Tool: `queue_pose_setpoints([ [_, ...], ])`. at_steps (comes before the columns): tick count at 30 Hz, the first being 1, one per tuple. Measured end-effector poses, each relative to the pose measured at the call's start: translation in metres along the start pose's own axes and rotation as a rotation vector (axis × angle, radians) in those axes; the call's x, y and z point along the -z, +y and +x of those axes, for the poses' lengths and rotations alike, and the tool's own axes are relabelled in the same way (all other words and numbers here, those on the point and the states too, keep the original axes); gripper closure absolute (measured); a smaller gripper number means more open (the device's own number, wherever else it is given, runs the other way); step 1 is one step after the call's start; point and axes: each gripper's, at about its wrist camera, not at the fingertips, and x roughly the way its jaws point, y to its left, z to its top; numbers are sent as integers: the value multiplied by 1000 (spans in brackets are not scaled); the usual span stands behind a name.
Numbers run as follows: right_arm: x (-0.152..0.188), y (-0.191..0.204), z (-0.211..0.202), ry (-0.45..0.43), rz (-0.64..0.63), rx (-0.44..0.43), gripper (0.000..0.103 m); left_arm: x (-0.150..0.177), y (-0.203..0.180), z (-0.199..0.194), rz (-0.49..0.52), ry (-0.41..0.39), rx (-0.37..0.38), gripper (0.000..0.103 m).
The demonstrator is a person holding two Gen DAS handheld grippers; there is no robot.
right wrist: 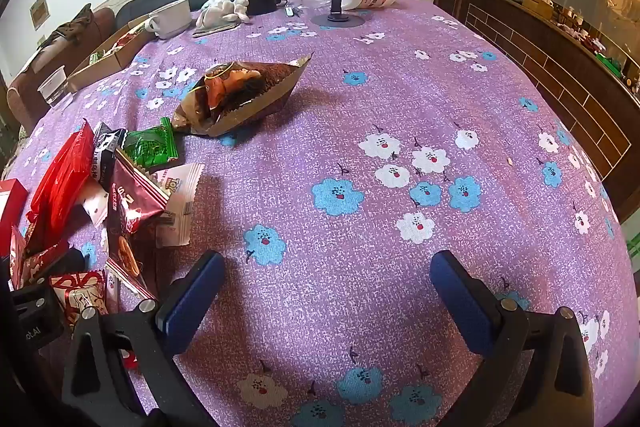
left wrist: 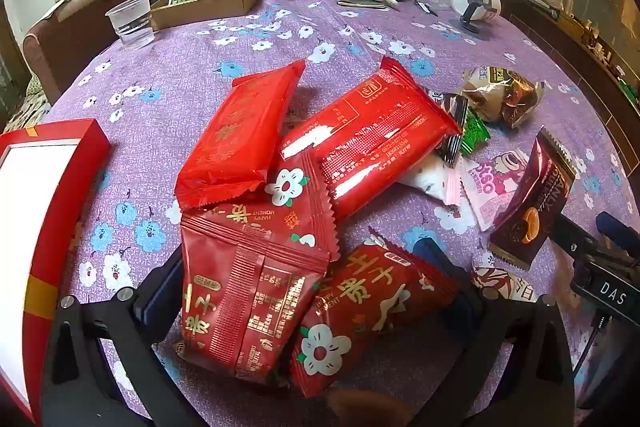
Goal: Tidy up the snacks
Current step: 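Move the left tool over the pile of red snack packets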
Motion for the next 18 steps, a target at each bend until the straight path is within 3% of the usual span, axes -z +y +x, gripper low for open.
queue_pose_setpoints([
  [18, 0, 0, 0, 1, 0, 0, 0, -1, -2, 2, 2, 0, -3, 0],
])
